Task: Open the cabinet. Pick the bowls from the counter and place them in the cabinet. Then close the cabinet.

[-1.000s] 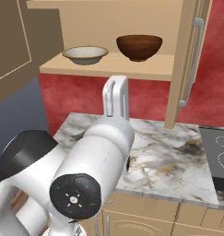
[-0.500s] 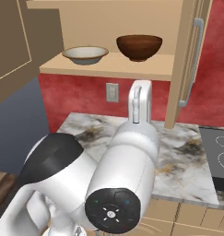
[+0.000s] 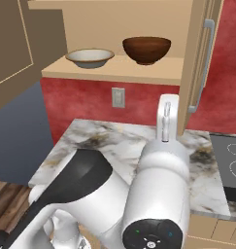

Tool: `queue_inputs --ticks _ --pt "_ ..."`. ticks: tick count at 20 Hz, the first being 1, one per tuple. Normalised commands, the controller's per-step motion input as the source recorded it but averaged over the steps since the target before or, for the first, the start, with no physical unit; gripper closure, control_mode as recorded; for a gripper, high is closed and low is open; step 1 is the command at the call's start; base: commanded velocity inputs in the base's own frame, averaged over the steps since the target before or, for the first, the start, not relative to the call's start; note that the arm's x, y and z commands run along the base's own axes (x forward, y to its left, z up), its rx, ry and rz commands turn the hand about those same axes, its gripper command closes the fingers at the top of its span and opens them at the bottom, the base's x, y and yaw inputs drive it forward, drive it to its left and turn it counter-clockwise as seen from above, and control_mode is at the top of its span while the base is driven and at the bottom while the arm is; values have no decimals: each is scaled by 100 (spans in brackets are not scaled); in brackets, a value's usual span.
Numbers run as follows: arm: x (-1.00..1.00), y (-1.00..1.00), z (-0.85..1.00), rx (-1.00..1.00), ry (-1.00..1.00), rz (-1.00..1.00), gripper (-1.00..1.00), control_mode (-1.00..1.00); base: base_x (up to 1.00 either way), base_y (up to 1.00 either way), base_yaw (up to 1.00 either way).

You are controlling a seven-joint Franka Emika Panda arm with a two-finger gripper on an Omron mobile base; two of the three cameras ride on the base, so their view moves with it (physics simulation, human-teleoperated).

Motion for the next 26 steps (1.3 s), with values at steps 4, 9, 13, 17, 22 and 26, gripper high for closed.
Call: queue_inputs --ticks 4,9,13,17,22,26 --pt "24 -20 -17 0 -10 0 -100 -100 0 0 0" --pt "39 -22 -14 0 -7 0 -100 -100 0 0 0" --pt "38 -29 -16 0 -4 0 -100 -100 0 0 0" --pt "28 -39 -18 0 -2 0 -100 -100 0 0 0" --pt "37 -37 -14 0 -2 2 -100 -100 0 0 0" --pt "54 -32 -8 0 -2 6 -100 -100 0 0 0"
